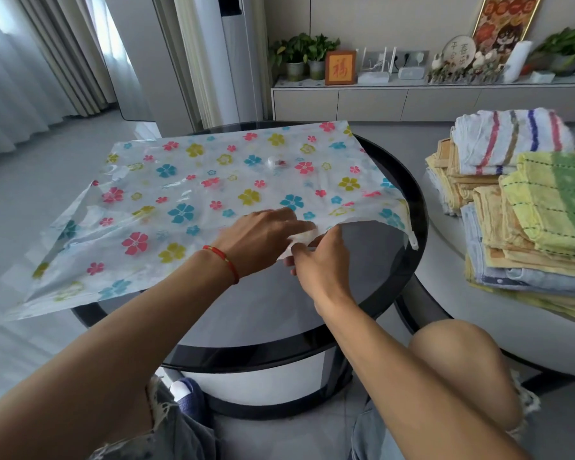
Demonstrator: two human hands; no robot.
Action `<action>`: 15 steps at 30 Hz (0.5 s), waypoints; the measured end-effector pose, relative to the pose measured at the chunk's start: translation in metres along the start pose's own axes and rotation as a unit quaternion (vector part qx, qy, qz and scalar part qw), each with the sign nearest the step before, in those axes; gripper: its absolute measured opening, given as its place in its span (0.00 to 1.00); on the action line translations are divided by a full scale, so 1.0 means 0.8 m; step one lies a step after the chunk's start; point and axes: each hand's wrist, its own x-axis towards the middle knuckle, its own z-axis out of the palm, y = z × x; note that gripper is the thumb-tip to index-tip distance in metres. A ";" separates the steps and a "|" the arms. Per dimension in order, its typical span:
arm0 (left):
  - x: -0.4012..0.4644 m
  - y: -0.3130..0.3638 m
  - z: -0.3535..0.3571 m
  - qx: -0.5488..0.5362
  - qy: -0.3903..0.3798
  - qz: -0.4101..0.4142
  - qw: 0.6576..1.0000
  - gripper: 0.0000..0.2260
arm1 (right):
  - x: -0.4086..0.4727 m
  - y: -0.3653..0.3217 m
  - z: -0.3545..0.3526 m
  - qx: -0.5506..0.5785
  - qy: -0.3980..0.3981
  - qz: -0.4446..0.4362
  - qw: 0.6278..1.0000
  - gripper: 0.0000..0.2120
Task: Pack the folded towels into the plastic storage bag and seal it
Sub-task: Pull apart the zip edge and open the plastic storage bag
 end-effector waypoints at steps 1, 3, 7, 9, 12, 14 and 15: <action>0.004 0.000 0.001 0.009 -0.003 0.001 1.000 0.17 | 0.002 0.001 -0.002 -0.016 0.001 0.007 1.000 0.19; 0.010 -0.003 0.001 0.016 0.013 -0.019 1.000 0.20 | 0.005 0.006 -0.008 -0.062 -0.007 0.028 0.998 0.15; 0.020 -0.015 -0.005 0.000 0.119 -0.054 0.991 0.21 | 0.009 0.013 -0.018 -0.179 -0.045 0.055 0.981 0.11; 0.023 -0.012 -0.008 -0.008 0.122 -0.056 0.991 0.19 | 0.008 0.009 -0.022 -0.217 -0.042 0.045 0.974 0.13; 0.018 -0.003 -0.008 -0.001 0.082 -0.041 0.996 0.13 | 0.007 0.002 -0.023 -0.175 0.020 0.007 0.984 0.22; 0.013 0.001 -0.006 0.011 0.055 -0.035 0.998 0.10 | 0.006 -0.004 -0.022 -0.094 0.075 -0.006 0.993 0.22; 0.011 0.002 -0.004 0.023 0.046 -0.034 0.998 0.08 | 0.006 -0.006 -0.022 -0.059 0.088 -0.010 0.994 0.21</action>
